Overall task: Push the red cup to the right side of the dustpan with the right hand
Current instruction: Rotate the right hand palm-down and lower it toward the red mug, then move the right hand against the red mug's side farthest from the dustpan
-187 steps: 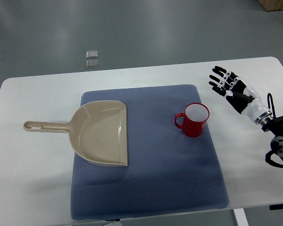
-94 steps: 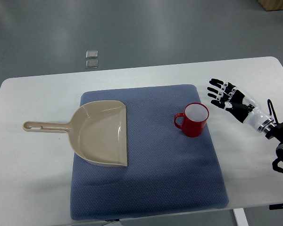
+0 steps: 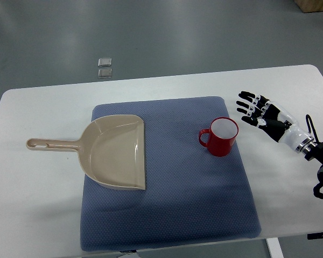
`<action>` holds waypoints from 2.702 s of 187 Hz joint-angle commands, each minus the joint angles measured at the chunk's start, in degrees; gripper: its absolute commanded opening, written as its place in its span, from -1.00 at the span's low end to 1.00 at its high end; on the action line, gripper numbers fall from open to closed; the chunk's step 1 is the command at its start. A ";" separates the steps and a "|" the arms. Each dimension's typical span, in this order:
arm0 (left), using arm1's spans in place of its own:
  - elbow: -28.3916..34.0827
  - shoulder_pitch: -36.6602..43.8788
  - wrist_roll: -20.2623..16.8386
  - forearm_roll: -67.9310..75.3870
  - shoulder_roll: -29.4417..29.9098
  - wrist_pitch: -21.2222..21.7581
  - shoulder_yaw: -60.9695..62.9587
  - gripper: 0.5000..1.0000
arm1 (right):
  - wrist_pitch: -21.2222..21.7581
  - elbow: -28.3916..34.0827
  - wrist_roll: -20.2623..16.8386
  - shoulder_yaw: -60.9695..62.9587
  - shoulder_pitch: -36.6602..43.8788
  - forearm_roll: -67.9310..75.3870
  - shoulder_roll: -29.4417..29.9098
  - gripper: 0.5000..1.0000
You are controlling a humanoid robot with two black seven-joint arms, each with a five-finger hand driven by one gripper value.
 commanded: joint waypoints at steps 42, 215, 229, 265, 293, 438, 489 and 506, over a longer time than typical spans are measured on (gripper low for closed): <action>0.00 0.00 0.00 0.00 0.00 -0.01 0.00 1.00 | 0.00 0.00 0.00 -0.53 -0.91 -0.44 -1.47 0.69; 0.00 0.00 0.00 0.00 0.00 -0.01 0.00 1.00 | 0.00 12.31 0.00 0.53 -4.95 -5.89 -8.15 0.69; 0.00 0.00 -0.09 0.00 0.00 -0.01 0.00 1.00 | 0.00 14.50 0.00 0.62 -5.83 -8.09 -8.59 0.69; 0.00 0.00 0.00 0.00 0.00 -0.01 0.08 1.00 | 0.00 16.09 0.00 0.70 -6.88 -9.14 -8.77 0.69; 0.00 0.00 0.00 0.00 0.00 -0.01 0.00 1.00 | 0.00 16.09 0.00 0.70 -6.88 -9.14 -8.33 0.69; 0.00 0.00 0.00 0.00 0.00 -0.01 0.00 1.00 | -5.65 15.73 0.00 0.97 -6.53 -9.06 -3.23 0.69; 0.00 0.00 0.00 0.00 0.00 -0.01 0.00 1.00 | -7.67 15.47 0.00 0.97 -6.53 -9.06 -2.79 0.69; 0.00 0.00 -0.09 0.00 0.00 -0.01 0.00 1.00 | -8.37 15.38 0.00 0.97 -6.53 -9.06 -2.53 0.69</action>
